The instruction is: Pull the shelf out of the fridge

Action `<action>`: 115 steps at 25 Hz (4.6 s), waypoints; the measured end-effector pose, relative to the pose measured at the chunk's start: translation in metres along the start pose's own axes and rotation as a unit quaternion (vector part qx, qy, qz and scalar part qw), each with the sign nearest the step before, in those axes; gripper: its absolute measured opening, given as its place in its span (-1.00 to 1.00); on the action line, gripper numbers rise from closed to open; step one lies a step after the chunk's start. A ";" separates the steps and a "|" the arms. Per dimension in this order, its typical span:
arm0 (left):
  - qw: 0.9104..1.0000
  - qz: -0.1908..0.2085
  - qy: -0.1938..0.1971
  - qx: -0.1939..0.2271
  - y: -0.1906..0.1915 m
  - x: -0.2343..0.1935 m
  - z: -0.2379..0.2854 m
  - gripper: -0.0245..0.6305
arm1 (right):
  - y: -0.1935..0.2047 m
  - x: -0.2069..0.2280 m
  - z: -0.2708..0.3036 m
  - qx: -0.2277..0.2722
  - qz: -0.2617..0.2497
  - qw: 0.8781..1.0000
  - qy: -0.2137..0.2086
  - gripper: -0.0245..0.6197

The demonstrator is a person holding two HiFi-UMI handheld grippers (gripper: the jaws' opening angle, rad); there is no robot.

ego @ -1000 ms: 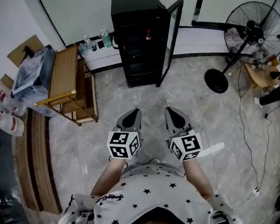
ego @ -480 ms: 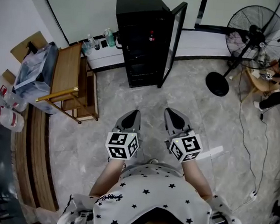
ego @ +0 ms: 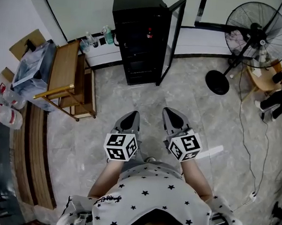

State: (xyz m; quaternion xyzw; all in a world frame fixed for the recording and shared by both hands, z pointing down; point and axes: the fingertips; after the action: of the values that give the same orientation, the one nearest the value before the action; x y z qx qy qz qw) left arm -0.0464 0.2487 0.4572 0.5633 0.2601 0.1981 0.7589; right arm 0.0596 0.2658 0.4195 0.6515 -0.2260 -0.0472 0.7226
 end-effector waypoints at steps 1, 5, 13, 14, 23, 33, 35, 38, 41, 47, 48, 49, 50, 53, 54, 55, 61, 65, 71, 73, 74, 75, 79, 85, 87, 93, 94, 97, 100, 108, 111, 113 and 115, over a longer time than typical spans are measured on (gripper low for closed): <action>1.000 -0.001 -0.001 -0.001 0.001 0.002 0.000 -0.88 | 0.001 0.002 -0.001 -0.001 0.003 1.000 0.000 -0.94; 1.000 -0.008 0.001 -0.005 0.002 0.006 0.005 -0.88 | 0.001 0.004 -0.002 -0.002 0.004 1.000 -0.002 -0.94; 1.000 -0.006 0.004 -0.003 -0.007 0.001 0.029 -0.88 | -0.002 0.021 0.016 -0.007 0.018 1.000 -0.005 -0.94; 1.000 -0.006 0.004 -0.003 -0.009 -0.001 0.034 -0.88 | -0.003 0.024 0.020 -0.007 0.018 1.000 -0.005 -0.94; 1.000 -0.006 0.007 -0.005 -0.018 -0.029 0.092 -0.88 | -0.006 0.062 0.072 -0.012 0.023 1.000 0.004 -0.94; 1.000 0.000 0.008 -0.007 -0.052 -0.082 0.169 -0.88 | -0.035 0.102 0.163 -0.007 0.023 1.000 0.005 -0.94; 1.000 0.001 0.009 -0.008 -0.059 -0.093 0.183 -0.88 | -0.040 0.106 0.181 -0.008 0.021 1.000 0.004 -0.94; 1.000 0.002 0.012 -0.010 -0.069 -0.108 0.202 -0.88 | -0.046 0.111 0.207 -0.011 0.020 1.000 0.003 -0.94; 1.000 0.002 0.015 -0.012 -0.077 -0.125 0.221 -0.88 | -0.049 0.118 0.233 -0.014 0.018 1.000 0.004 -0.94; 1.000 -0.002 0.014 -0.010 -0.092 -0.165 0.257 -0.88 | -0.055 0.133 0.285 -0.016 0.022 1.000 0.009 -0.94; 1.000 -0.003 0.013 -0.010 -0.094 -0.172 0.263 -0.88 | -0.057 0.135 0.294 -0.016 0.022 1.000 0.009 -0.94; 1.000 -0.003 0.012 -0.011 -0.097 -0.178 0.269 -0.88 | -0.058 0.138 0.303 -0.015 0.022 1.000 0.010 -0.94; 1.000 -0.002 0.012 -0.012 -0.099 -0.185 0.275 -0.88 | -0.059 0.140 0.312 -0.015 0.023 1.000 0.011 -0.94; 1.000 0.001 0.013 -0.015 -0.103 -0.204 0.291 -0.88 | -0.060 0.145 0.337 -0.015 0.023 1.000 0.012 -0.94; 1.000 0.001 0.012 -0.015 -0.104 -0.210 0.296 -0.88 | -0.060 0.146 0.345 -0.015 0.023 1.000 0.011 -0.94; 1.000 0.001 0.012 -0.016 -0.105 -0.215 0.301 -0.88 | -0.060 0.147 0.352 -0.016 0.022 1.000 0.010 -0.94; 1.000 0.001 0.014 -0.019 -0.110 -0.242 0.331 -0.88 | -0.059 0.160 0.392 -0.019 0.023 1.000 0.010 -0.94; 1.000 -0.004 0.011 -0.021 -0.112 -0.260 0.345 -0.89 | -0.057 0.166 0.418 -0.025 0.027 0.999 0.008 -0.94; 1.000 -0.008 -0.004 -0.026 -0.114 -0.283 0.359 -0.88 | -0.055 0.180 0.451 -0.026 0.050 0.998 0.006 -0.94; 1.000 -0.009 -0.008 -0.026 -0.113 -0.288 0.362 -0.88 | -0.054 0.186 0.461 -0.024 0.065 0.998 0.005 -0.94; 1.000 -0.010 -0.010 -0.026 -0.113 -0.290 0.364 -0.88 | -0.054 0.189 0.466 -0.022 0.073 0.997 0.004 -0.94; 1.000 -0.010 -0.011 -0.027 -0.113 -0.292 0.365 -0.88 | -0.054 0.191 0.472 -0.021 0.080 0.997 0.003 -0.94; 0.999 -0.009 -0.021 -0.027 -0.115 -0.299 0.375 -0.88 | -0.053 0.203 0.494 -0.024 0.093 0.995 -0.004 -0.94; 0.999 -0.019 -0.039 -0.021 -0.121 -0.314 0.398 -0.88 | -0.050 0.222 0.529 -0.038 0.097 0.994 -0.016 -0.94; 0.999 -0.024 -0.045 -0.021 -0.122 -0.319 0.407 -0.88 | -0.048 0.231 0.540 -0.042 0.106 0.993 -0.018 -0.94; 0.998 -0.032 -0.056 -0.020 -0.122 -0.329 0.431 -0.88 | -0.042 0.263 0.576 -0.042 0.151 0.987 -0.015 -0.94; 0.998 -0.033 -0.057 -0.020 -0.122 -0.330 0.434 -0.88 | -0.040 0.267 0.581 -0.042 0.163 0.986 -0.015 -0.94; 0.997 -0.037 -0.062 -0.021 -0.121 -0.335 0.442 -0.88 | -0.034 0.280 0.599 -0.040 0.199 0.979 -0.015 -0.94; 0.997 -0.039 -0.067 -0.021 -0.120 -0.338 0.449 -0.88 | -0.027 0.291 0.615 -0.035 0.242 0.969 -0.018 -0.94; 0.995 -0.045 -0.084 -0.021 -0.119 -0.348 0.459 -0.88 | -0.020 0.315 0.656 0.002 0.387 0.921 -0.047 -0.94; 0.995 -0.047 -0.090 -0.022 -0.117 -0.351 0.460 -0.88 | -0.017 0.329 0.666 0.030 0.442 0.896 -0.041 -0.94; 0.994 -0.049 -0.094 -0.023 -0.116 -0.352 0.461 -0.88 | -0.014 0.338 0.672 0.045 0.470 0.881 -0.041 -0.94; 0.994 -0.049 -0.098 -0.025 -0.113 -0.354 0.461 -0.88 | -0.009 0.344 0.678 0.054 0.491 0.868 -0.044 -0.94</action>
State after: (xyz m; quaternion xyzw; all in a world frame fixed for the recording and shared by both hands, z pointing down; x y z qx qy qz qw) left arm -0.0387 -0.3405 0.5153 0.5469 0.2069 0.1109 0.8036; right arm 0.1061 -0.4842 0.5352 0.4919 -0.5506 0.2970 0.6055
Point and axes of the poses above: the fingertips, and each gripper's own axes: z forward along the fingers, x to its right, y out of its underside, and after that the axes turned 8 degrees about z, right-handed
